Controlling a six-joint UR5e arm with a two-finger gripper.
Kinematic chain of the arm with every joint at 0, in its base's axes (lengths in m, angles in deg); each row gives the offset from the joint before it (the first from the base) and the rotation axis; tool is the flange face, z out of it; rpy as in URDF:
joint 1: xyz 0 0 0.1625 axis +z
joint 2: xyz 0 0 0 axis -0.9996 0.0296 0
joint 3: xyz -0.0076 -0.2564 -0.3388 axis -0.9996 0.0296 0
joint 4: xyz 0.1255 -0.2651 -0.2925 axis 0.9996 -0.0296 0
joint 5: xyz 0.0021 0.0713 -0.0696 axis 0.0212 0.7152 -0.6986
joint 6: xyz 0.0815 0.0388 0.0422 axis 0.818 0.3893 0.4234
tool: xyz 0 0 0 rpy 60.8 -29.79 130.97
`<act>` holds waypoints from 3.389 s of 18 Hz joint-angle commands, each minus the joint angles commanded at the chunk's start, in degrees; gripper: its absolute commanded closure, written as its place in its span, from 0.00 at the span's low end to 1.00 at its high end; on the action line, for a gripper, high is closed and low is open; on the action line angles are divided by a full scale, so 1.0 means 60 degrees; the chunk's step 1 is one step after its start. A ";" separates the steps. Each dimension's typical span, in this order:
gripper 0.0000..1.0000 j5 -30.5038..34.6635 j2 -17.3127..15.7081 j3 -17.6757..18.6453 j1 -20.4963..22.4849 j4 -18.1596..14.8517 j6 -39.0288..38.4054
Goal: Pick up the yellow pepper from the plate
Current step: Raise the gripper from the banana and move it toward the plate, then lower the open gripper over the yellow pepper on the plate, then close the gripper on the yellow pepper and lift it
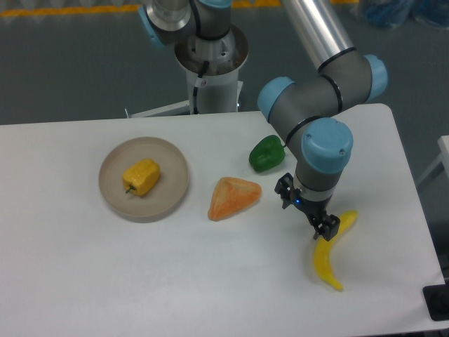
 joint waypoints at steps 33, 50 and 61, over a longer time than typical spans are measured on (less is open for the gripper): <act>0.00 -0.1377 -0.2652 0.3735 -0.4613 0.0088 -0.8349; 0.35 -0.1084 -0.1919 0.4277 -0.5068 0.1216 -0.8599; 0.93 -0.0776 -0.2768 0.3386 -0.3345 0.1011 -0.6566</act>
